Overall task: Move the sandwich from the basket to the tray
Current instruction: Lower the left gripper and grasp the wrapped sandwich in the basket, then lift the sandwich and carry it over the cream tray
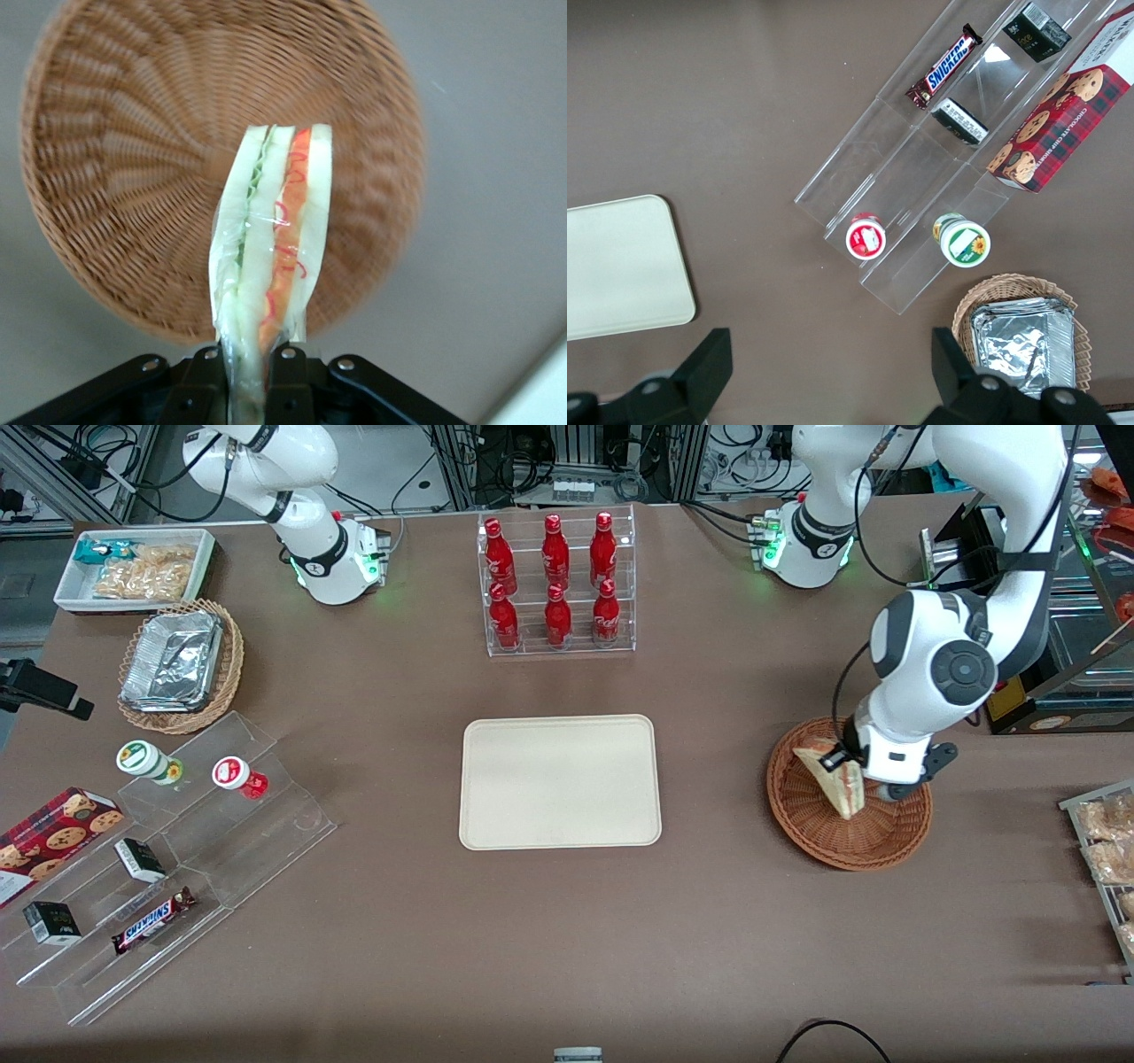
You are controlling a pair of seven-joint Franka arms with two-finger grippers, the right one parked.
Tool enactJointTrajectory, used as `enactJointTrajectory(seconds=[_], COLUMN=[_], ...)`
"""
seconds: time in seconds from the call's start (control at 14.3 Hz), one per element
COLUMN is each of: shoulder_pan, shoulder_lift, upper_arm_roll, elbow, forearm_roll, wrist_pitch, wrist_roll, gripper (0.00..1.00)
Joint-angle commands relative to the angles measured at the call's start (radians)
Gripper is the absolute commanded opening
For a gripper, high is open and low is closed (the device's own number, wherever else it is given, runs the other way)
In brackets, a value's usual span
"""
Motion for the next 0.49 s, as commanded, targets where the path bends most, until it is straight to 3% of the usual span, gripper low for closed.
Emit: enactJointTrajectory(seconds=[0.0, 0.14, 0.42], shoulder_pan=[-0.088, -0.173, -0.321], shoulder_lift=[0.069, 0.164, 0.337], upper_arm_roll=[0.003, -0.019, -0.022], elbow=[0.132, 0.234, 0.435], forearm_roll=[0.061, 0.059, 0.055], wrist_pitch=[-0.078, -0.078, -0.078], wrist_roll=[0.128, 0.222, 0.074], gripper=[0.01, 0.02, 0.00])
